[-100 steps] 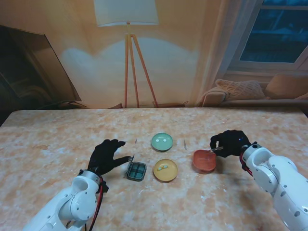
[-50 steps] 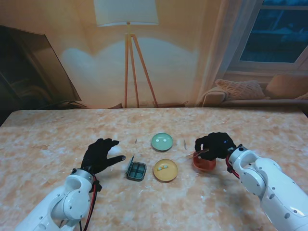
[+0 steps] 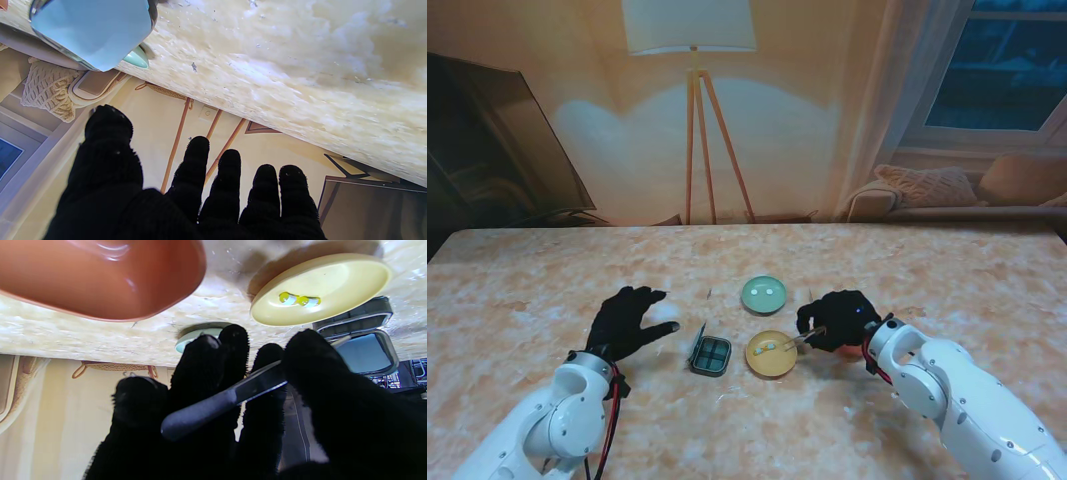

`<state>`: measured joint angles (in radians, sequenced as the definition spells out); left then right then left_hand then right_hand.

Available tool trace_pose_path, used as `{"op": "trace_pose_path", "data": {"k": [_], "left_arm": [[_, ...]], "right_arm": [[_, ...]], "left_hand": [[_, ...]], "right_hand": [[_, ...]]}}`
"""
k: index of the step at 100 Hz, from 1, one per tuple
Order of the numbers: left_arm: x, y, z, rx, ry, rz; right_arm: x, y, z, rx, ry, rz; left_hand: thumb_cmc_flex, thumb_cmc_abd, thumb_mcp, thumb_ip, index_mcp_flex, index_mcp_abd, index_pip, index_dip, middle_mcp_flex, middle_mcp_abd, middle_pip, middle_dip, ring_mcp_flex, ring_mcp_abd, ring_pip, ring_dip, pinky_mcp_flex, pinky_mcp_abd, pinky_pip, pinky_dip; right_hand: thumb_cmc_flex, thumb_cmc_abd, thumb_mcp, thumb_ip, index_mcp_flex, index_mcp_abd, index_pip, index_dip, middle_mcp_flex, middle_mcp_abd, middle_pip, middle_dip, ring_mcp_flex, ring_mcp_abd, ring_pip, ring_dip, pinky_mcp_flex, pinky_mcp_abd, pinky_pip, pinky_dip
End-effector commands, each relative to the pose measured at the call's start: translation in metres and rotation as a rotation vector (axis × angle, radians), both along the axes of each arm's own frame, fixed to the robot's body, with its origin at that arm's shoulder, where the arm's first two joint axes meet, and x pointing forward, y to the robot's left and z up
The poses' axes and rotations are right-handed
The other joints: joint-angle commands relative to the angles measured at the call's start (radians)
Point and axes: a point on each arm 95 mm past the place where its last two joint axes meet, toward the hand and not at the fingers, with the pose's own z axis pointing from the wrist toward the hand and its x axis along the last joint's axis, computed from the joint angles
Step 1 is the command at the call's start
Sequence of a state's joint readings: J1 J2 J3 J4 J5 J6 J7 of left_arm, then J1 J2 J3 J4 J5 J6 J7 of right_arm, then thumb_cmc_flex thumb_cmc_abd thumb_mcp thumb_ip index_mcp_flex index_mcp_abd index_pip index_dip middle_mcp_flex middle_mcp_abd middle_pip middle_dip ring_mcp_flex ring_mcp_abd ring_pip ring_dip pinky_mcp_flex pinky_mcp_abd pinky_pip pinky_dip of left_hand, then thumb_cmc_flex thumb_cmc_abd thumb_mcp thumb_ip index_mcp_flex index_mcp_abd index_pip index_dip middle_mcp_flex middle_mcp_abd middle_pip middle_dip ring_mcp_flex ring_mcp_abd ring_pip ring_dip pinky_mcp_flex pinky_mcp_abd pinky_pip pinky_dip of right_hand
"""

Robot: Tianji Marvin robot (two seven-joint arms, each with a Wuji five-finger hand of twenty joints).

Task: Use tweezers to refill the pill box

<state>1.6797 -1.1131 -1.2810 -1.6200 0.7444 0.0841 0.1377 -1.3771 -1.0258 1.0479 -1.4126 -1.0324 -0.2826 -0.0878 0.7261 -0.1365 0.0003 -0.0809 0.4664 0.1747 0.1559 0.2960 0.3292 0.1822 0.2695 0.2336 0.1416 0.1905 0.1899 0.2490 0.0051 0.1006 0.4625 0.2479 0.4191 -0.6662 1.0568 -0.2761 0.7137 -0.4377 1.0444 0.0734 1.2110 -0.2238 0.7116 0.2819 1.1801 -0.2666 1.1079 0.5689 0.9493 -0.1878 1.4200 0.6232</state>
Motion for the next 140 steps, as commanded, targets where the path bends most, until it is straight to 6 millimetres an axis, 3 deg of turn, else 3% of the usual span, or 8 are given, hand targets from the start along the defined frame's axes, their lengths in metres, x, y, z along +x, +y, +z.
{"op": "trace_pose_path", "data": {"k": [1,33,140], "left_arm": [[-0.001,0.002,-0.004,0.005,0.016,-0.003],[-0.001,0.007,-0.007,-0.001,0.012,0.001],[-0.006,0.006,-0.017,-0.056,0.009,0.015]], "right_arm": [[-0.003,0.012,-0.003,0.008,0.015,0.01],[0.003,0.027,-0.008,-0.034,-0.002,0.021],[0.019,0.039,-0.022,-0.163,0.014,0.006]], "left_hand": [[0.004,0.032,-0.02,0.034,0.017,0.011,-0.023,0.001,-0.011,0.007,-0.013,-0.002,-0.04,-0.019,-0.005,0.0,-0.02,-0.032,-0.016,-0.007],[0.005,0.032,-0.02,0.034,0.017,0.011,-0.026,0.0,-0.014,0.004,-0.013,-0.002,-0.048,-0.026,-0.001,-0.003,-0.021,-0.04,-0.024,-0.011],[0.009,0.036,-0.02,0.034,0.022,0.014,-0.026,-0.001,-0.014,-0.006,-0.009,0.0,-0.05,-0.041,0.005,-0.008,-0.023,-0.05,-0.027,-0.012]], "right_hand": [[0.037,0.008,0.03,0.011,0.032,-0.026,0.04,0.0,0.008,0.073,0.016,0.02,0.009,-0.091,0.037,0.028,0.039,-0.117,0.038,0.024],[0.033,0.005,0.025,0.012,0.02,-0.014,0.036,-0.002,-0.004,0.076,0.018,0.021,-0.001,-0.093,0.036,0.029,0.033,-0.114,0.034,0.03],[0.031,-0.002,0.025,0.012,0.005,0.005,0.03,-0.001,-0.017,0.082,0.024,0.024,-0.008,-0.093,0.049,0.031,0.024,-0.109,0.035,0.04]]}}
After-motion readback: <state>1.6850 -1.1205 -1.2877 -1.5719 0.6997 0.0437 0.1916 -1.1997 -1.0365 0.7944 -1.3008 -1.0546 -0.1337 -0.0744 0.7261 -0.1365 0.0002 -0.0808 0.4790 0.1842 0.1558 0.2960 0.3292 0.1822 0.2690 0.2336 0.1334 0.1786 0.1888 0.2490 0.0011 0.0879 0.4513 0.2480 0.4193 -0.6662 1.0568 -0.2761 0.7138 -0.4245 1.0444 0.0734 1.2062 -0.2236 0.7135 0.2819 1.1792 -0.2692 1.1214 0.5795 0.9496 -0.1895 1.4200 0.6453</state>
